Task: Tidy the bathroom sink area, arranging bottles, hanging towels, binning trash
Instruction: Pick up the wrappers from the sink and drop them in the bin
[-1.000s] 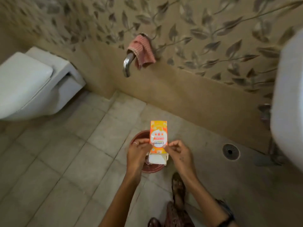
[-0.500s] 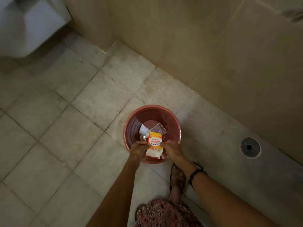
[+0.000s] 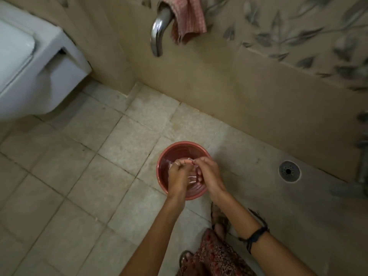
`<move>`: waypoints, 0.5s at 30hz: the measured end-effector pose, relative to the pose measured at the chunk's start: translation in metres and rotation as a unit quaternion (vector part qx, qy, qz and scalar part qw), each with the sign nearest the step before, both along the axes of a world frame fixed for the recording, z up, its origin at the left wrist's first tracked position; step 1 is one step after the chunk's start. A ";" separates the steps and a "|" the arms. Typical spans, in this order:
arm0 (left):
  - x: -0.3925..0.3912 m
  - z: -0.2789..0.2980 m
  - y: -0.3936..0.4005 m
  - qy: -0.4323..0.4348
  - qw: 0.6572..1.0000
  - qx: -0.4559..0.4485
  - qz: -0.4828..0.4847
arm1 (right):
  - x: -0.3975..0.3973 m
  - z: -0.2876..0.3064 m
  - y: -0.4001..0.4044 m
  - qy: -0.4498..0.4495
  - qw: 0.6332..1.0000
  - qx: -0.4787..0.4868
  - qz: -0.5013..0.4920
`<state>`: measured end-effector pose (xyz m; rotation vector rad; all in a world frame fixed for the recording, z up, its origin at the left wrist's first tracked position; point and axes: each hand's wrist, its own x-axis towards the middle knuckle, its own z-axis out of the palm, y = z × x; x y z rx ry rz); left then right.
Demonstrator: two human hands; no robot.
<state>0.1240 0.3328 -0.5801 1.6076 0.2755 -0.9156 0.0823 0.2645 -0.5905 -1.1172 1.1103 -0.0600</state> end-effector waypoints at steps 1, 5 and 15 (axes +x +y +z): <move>-0.004 0.023 -0.006 -0.016 0.999 -0.039 0.005 | -0.005 0.028 -0.005 -0.035 0.999 -0.021 -0.022; -0.021 0.119 -0.037 -0.046 0.980 -0.186 -0.054 | -0.031 0.135 -0.029 -0.142 0.980 -0.079 -0.115; -0.096 0.304 -0.173 -0.151 0.878 -0.358 -0.280 | -0.140 0.325 -0.134 -0.300 0.887 -0.215 -0.279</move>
